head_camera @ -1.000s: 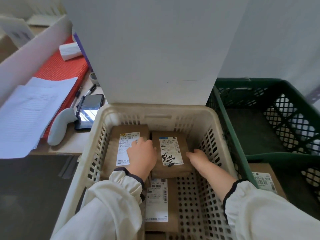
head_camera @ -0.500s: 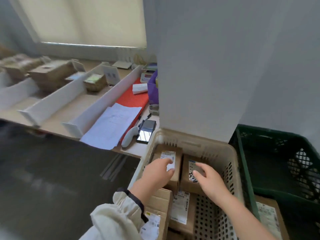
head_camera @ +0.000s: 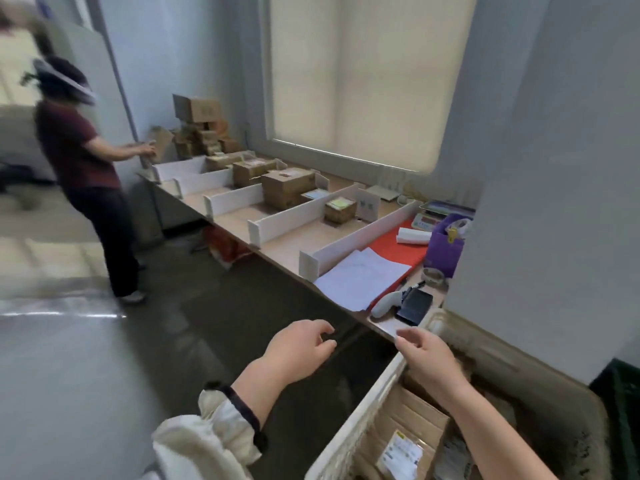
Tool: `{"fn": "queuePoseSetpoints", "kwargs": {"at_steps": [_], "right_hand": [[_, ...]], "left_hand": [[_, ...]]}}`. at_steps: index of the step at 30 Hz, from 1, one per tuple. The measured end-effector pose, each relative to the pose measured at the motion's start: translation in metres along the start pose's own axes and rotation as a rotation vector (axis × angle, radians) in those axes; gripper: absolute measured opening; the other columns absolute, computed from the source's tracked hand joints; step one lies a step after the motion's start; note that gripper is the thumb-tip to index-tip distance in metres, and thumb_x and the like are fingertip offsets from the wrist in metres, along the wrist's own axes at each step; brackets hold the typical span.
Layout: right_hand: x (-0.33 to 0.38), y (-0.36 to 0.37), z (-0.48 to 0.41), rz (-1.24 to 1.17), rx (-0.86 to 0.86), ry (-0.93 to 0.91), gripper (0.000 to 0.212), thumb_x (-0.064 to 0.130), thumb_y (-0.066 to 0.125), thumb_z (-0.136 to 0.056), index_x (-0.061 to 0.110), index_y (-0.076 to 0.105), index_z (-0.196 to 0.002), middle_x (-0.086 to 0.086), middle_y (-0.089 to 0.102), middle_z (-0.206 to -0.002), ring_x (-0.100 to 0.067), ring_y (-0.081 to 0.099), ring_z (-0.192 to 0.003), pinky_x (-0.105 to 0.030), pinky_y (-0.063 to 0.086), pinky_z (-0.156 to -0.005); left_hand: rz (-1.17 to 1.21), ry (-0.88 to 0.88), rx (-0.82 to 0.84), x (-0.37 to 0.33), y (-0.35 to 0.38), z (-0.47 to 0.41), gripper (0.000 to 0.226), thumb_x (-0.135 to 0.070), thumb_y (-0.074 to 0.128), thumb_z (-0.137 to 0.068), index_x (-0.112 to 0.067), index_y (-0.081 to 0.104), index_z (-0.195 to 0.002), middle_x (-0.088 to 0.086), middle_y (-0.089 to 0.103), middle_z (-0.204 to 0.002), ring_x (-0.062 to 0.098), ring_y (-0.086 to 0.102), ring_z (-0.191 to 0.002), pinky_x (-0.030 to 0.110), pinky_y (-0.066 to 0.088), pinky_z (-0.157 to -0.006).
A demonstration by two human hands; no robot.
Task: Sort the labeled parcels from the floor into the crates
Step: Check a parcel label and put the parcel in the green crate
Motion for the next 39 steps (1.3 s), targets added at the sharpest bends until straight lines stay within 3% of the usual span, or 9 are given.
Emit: {"fn": "queuePoseSetpoints", "kwargs": {"at_steps": [7,13,16,20,24,27,31,34,39], "right_hand": [[0.103,0.140,0.082,0.013,0.184,-0.170,0.024,0.029,0.054,-0.093,0.018,0.060,-0.114,0.008,0.058,-0.102,-0.005,0.055,-0.089,-0.016,0.046,-0.073],[0.213,0.280,0.194,-0.002,0.482,-0.410,0.023,0.021,0.055,-0.091,0.012,0.067,-0.108,-0.002,0.068,-0.101,-0.016,0.061,-0.091,-0.025,0.045,-0.075],[0.258,0.344,0.263,-0.030,0.685,-0.494,0.023,0.018,0.058,-0.089,-0.003,0.066,-0.095,-0.016,0.062,-0.077,-0.021,0.053,-0.069,-0.030,0.039,-0.062],[0.289,0.416,0.356,-0.026,0.966,-0.591,0.022,0.021,0.058,-0.089,0.003,0.068,-0.098,-0.007,0.058,-0.077,-0.021,0.052,-0.075,-0.030,0.040,-0.067],[0.300,0.466,0.439,0.023,1.223,-0.666,0.019,0.016,0.056,-0.090,-0.001,0.064,-0.085,-0.009,0.052,-0.072,-0.019,0.047,-0.071,-0.027,0.032,-0.056],[0.304,0.501,0.488,0.050,1.356,-0.721,0.022,0.016,0.057,-0.087,-0.006,0.061,-0.086,-0.008,0.051,-0.072,-0.018,0.045,-0.069,-0.028,0.033,-0.064],[0.309,0.540,0.539,0.154,1.555,-0.834,0.029,0.015,0.053,-0.087,-0.013,0.053,-0.094,-0.007,0.041,-0.074,-0.017,0.038,-0.068,-0.025,0.029,-0.059],[0.316,0.561,0.575,0.220,1.660,-0.938,0.028,0.016,0.051,-0.088,-0.012,0.052,-0.089,-0.020,0.037,-0.073,-0.032,0.038,-0.061,-0.023,0.027,-0.052],[0.305,0.602,0.638,0.310,1.834,-1.013,0.033,0.021,0.051,-0.088,-0.010,0.054,-0.096,-0.004,0.045,-0.077,-0.017,0.043,-0.073,-0.030,0.031,-0.066]], "left_hand": [[0.022,-0.271,-0.182,0.130,-0.089,0.168,0.032,-0.043,0.049,-0.091,-0.032,0.058,-0.120,-0.013,0.062,-0.096,0.011,0.060,-0.090,0.028,0.048,-0.081],[0.057,-0.628,-0.449,0.233,-0.153,0.368,0.030,-0.039,0.054,-0.090,-0.027,0.062,-0.117,-0.003,0.065,-0.108,0.018,0.060,-0.096,0.029,0.049,-0.084],[0.079,-0.785,-0.595,0.258,-0.171,0.469,0.030,-0.034,0.055,-0.091,-0.022,0.064,-0.117,0.002,0.065,-0.108,0.022,0.060,-0.086,0.029,0.048,-0.078],[0.122,-1.018,-0.793,0.273,-0.163,0.596,0.027,-0.031,0.058,-0.090,-0.020,0.065,-0.114,0.003,0.065,-0.103,0.019,0.061,-0.092,0.026,0.047,-0.083],[0.170,-1.261,-0.921,0.272,-0.135,0.702,0.028,-0.031,0.059,-0.090,-0.018,0.065,-0.115,-0.001,0.060,-0.100,0.015,0.058,-0.095,0.024,0.044,-0.084],[0.225,-1.440,-1.022,0.268,-0.112,0.765,0.025,-0.031,0.058,-0.090,-0.020,0.065,-0.111,-0.004,0.059,-0.099,0.014,0.057,-0.096,0.028,0.046,-0.090],[0.294,-1.566,-1.239,0.262,-0.086,0.810,0.014,-0.024,0.058,-0.090,-0.023,0.067,-0.101,-0.003,0.064,-0.094,0.013,0.057,-0.080,0.025,0.045,-0.076],[0.339,-1.643,-1.352,0.260,-0.075,0.825,0.014,-0.023,0.056,-0.090,-0.024,0.067,-0.099,-0.007,0.059,-0.082,0.012,0.054,-0.069,0.022,0.041,-0.061],[0.393,-1.764,-1.515,0.253,-0.042,0.847,0.011,-0.025,0.058,-0.090,-0.024,0.068,-0.093,-0.005,0.067,-0.092,0.010,0.061,-0.078,0.007,0.042,-0.066]]}}
Point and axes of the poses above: each hand's wrist, its own z-axis away from the middle knuckle, its own y-axis out of the palm, x = y × z, the point moved 2 cm from there along -z, towards the middle knuckle
